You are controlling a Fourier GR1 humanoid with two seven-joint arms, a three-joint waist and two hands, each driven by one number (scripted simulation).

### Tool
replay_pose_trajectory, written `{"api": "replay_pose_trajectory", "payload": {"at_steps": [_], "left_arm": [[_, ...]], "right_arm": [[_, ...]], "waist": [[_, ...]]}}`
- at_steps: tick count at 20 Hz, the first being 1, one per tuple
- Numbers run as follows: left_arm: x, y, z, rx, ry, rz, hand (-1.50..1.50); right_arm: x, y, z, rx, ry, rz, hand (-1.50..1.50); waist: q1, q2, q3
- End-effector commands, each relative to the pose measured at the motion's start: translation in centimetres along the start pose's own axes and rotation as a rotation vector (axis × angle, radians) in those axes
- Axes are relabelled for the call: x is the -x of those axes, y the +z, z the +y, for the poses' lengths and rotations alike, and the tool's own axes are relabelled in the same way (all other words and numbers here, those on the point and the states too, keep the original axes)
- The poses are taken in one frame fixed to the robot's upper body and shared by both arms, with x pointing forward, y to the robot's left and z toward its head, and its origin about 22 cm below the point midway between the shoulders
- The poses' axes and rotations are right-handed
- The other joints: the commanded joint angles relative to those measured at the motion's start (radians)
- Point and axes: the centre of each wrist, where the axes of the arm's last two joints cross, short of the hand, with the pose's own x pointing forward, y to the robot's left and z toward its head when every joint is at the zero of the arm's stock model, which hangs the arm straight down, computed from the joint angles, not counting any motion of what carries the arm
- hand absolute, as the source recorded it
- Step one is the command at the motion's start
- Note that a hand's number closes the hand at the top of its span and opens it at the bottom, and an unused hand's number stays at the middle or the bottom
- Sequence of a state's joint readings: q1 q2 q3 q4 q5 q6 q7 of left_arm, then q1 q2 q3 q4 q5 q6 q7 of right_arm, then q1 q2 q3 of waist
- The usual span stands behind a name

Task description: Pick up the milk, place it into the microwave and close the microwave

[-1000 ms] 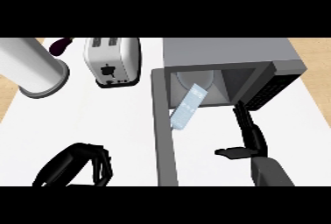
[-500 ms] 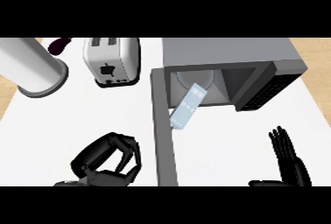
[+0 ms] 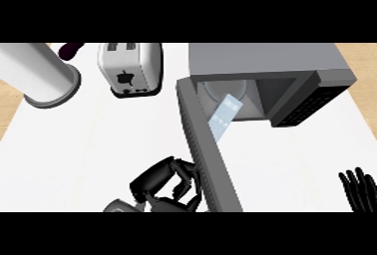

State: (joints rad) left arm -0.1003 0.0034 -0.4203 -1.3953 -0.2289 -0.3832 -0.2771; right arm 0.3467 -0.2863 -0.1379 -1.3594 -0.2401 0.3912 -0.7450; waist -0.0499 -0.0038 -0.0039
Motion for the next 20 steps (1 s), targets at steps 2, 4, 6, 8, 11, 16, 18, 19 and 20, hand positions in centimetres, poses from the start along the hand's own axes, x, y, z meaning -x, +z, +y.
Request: {"api": "replay_pose_trajectory", "payload": {"at_steps": [2, 4, 6, 8, 11, 16, 18, 19, 20], "left_arm": [[0.8, -2.1, -5.4, 0.092, 0.015, 0.058, 1.50], [1.4, -3.0, -7.0, 0.075, 0.016, 0.075, 1.50], [-0.1, -3.8, -8.5, 0.076, 0.019, 0.062, 1.50], [-0.2, -4.8, -8.9, 0.084, -0.009, 0.073, 1.50], [0.3, -4.9, -10.5, 0.043, -0.018, 0.069, 1.50], [-2.4, -7.8, -9.5, -0.037, -0.062, 0.030, 1.50], [-2.5, -8.3, -9.3, -0.079, -0.055, 0.031, 1.50], [-2.0, -8.4, -9.0, -0.095, -0.086, 0.030, 1.50], [-2.1, -8.8, -8.9, -0.102, -0.106, 0.035, 1.50]], "right_arm": [[-3.8, -0.2, 0.8, -0.130, -0.107, -0.071, -1.50], [-4.0, 1.2, 1.6, -0.123, -0.118, -0.084, -1.50], [-6.3, -0.2, 1.5, -0.169, -0.127, -0.094, -1.50], [-7.4, -0.8, 1.8, -0.224, -0.147, -0.102, -1.50], [-9.1, -2.1, 2.7, -0.252, -0.149, -0.116, -1.50], [-10.6, -3.2, 3.5, -0.337, -0.146, -0.131, -1.50], [-10.7, -3.4, 3.9, -0.330, -0.147, -0.120, -1.50], [-11.4, -3.5, 4.2, -0.376, -0.156, -0.122, -1.50], [-11.8, -3.6, 5.4, -0.382, -0.164, -0.119, -1.50]], "waist": [[-0.003, 0.003, 0.000], [-0.016, 0.006, 0.001], [-0.011, 0.005, 0.000], [-0.023, 0.007, 0.000], [-0.028, 0.010, -0.001], [-0.064, 0.016, -0.001], [-0.064, 0.019, 0.000], [-0.084, 0.022, -0.002], [-0.087, 0.022, -0.003]]}}
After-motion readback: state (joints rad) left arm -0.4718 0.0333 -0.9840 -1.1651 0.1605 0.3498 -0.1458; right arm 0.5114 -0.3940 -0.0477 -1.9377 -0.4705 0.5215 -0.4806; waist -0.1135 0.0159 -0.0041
